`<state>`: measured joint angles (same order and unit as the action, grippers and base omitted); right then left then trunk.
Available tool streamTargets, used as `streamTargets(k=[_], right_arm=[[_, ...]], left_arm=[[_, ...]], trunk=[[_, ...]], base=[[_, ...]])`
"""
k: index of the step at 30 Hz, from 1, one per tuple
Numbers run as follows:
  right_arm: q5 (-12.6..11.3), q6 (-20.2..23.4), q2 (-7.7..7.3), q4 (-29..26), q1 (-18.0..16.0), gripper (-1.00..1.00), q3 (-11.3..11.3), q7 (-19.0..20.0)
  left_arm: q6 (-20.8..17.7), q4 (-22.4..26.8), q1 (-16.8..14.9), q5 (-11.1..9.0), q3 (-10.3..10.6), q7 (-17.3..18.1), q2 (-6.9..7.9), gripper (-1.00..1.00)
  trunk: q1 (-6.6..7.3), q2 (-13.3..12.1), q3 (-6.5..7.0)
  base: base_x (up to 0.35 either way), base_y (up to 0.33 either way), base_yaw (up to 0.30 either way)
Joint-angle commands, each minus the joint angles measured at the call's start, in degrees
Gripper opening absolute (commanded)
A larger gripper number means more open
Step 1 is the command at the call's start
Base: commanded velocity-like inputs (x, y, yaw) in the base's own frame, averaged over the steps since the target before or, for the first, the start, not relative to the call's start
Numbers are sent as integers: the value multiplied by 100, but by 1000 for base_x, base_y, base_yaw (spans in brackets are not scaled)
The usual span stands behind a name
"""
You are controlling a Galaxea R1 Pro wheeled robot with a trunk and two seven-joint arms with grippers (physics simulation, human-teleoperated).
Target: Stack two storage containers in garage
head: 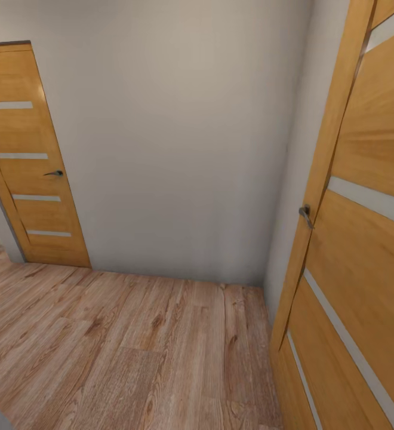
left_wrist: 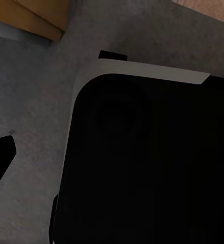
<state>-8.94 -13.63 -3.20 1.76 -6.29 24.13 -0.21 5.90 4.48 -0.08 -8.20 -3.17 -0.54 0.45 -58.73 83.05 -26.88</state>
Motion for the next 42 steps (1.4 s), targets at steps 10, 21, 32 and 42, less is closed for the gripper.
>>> streamTargets(k=[10,21,32,42], right_arm=[[-67,-9,16,18,22,100,67,-14],[-50,-10,13,12,22,100,66,-31],[-38,1,13,17,22,100,75,-32],[-37,9,13,18,22,100,75,-32]], left_arm=[[17,16,-1,-15,-35,-7,3,100],[17,1,-1,-21,-35,1,7,100],[17,-17,-1,-24,-35,1,8,100],[15,-26,-1,-24,-35,2,8,100]], trunk=[[0,3,-5],[0,3,-5],[0,3,-5],[0,3,-5]], base=[[0,0,0],[162,0,0],[316,0,0],[321,0,0]])
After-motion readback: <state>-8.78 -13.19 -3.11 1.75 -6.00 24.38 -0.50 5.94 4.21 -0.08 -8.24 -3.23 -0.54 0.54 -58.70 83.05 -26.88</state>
